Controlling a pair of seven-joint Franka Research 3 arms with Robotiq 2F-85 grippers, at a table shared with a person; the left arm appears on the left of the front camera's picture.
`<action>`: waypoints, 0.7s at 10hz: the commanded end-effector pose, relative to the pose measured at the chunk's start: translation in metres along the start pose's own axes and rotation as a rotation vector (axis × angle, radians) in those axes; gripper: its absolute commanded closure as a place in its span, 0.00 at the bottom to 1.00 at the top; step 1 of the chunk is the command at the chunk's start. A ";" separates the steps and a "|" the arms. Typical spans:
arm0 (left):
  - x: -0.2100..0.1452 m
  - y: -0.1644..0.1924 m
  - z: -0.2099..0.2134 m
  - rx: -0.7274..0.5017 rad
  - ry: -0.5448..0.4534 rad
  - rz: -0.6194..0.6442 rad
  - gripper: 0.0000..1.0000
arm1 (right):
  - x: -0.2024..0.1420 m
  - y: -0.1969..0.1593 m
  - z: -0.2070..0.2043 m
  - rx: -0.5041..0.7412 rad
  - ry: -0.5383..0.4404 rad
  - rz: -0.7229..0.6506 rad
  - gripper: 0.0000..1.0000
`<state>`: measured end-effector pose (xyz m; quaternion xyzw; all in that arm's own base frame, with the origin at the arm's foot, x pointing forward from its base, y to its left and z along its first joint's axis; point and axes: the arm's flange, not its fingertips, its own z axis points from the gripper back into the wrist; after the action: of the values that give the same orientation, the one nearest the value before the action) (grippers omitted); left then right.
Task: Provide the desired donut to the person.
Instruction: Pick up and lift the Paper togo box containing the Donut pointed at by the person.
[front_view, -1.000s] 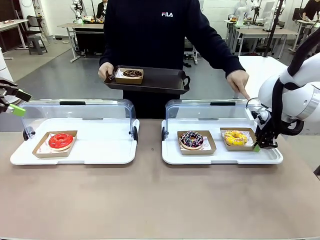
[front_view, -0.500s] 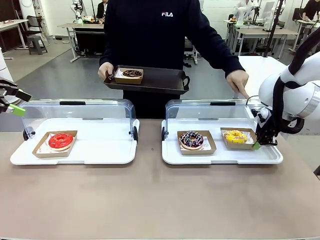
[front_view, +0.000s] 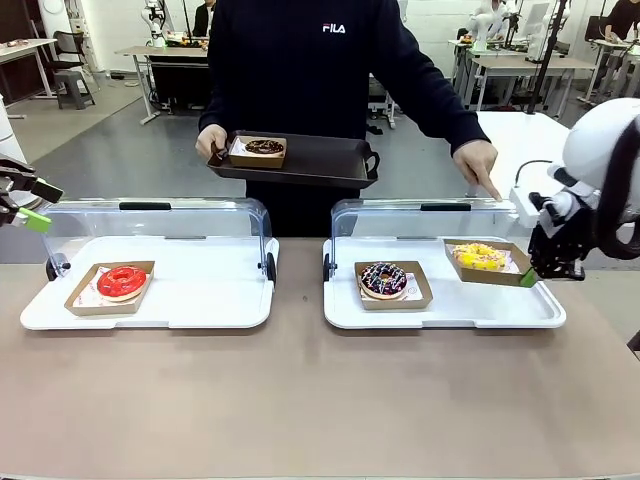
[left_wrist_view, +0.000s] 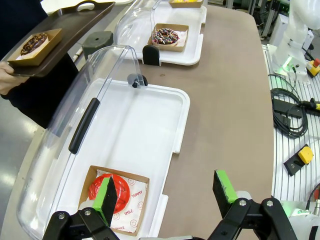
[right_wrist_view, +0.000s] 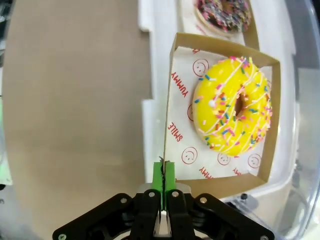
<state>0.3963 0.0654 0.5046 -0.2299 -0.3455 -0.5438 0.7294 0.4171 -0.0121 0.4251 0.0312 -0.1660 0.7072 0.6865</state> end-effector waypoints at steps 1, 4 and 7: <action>0.002 0.002 0.000 0.001 -0.016 -0.003 0.00 | 0.013 0.044 0.044 0.021 -0.018 0.017 1.00; 0.002 0.002 0.000 0.001 -0.016 -0.003 0.00 | 0.040 0.101 0.119 0.085 -0.014 0.006 1.00; 0.002 0.002 0.000 0.001 -0.016 -0.003 0.00 | 0.061 0.117 0.154 -0.008 -0.021 0.085 1.00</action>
<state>0.3965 0.0654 0.5048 -0.2298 -0.3455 -0.5439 0.7293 0.2629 -0.0004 0.5671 0.0316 -0.1719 0.7321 0.6584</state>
